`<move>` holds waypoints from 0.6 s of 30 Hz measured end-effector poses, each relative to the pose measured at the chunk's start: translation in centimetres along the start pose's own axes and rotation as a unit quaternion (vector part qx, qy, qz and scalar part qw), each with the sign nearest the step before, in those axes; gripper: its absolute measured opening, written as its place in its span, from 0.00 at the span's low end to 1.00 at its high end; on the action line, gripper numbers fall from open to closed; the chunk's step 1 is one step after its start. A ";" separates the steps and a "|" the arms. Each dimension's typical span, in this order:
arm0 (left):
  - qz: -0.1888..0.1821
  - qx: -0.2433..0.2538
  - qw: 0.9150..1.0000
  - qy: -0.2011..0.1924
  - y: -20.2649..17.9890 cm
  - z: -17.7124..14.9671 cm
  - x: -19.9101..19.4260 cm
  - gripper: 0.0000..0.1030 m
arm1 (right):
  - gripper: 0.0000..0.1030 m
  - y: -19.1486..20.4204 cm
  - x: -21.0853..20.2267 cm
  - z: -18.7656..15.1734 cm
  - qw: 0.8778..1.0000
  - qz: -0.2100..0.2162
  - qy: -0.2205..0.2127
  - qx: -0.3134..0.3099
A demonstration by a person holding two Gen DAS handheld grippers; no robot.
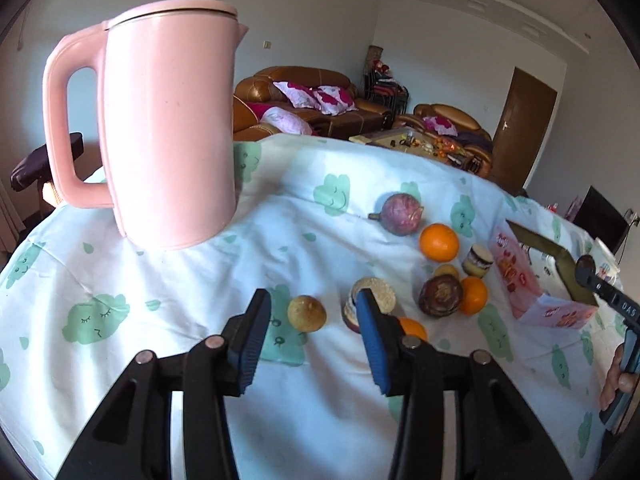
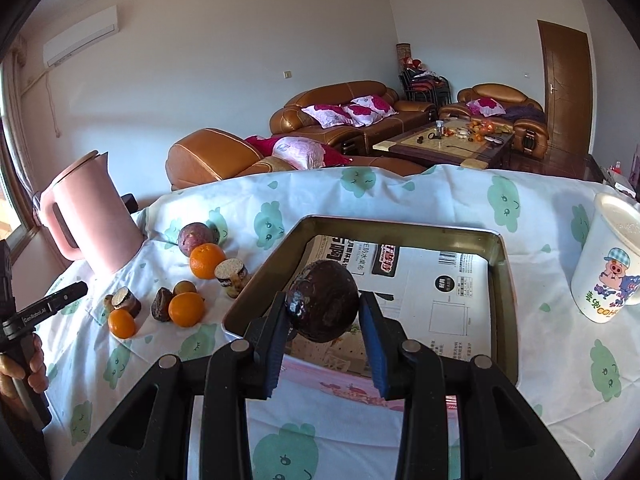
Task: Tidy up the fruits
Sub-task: 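Put brown fruit in pink tin with right tool while left adds yellow fruit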
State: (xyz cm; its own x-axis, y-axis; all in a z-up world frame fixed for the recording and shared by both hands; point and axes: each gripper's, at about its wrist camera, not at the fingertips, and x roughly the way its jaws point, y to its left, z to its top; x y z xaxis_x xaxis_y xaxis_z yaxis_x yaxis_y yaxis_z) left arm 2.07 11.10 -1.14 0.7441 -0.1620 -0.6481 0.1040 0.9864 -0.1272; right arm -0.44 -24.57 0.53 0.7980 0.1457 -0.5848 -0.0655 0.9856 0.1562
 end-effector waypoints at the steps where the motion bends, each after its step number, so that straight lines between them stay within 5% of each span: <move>1: 0.010 0.010 1.000 0.006 -0.5 -0.2 0.6 0.45 | 0.36 0.1 0.0 -0.1 1.000 0.000 0.000 -0.002; 8: 0.069 0.041 0.996 0.050 -1.4 -0.1 4.0 0.42 | 0.36 -0.3 0.2 -0.2 1.000 -0.002 0.003 0.004; 10: 0.065 0.035 0.994 0.078 -0.9 -0.1 5.0 0.29 | 0.36 -0.4 0.3 -0.2 1.000 -0.003 0.005 0.005; 18: 0.043 0.026 0.997 0.061 -0.7 0.1 4.4 0.27 | 0.36 -0.5 0.3 -0.2 1.000 -0.006 0.005 0.009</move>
State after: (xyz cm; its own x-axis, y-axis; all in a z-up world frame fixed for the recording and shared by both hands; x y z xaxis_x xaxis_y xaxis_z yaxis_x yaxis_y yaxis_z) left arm 5.36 9.65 -3.81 0.6661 -0.0763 -0.7420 0.0804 0.9963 -0.0303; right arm -0.22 -25.04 0.12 0.7928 0.1342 -0.5945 -0.0444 0.9856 0.1634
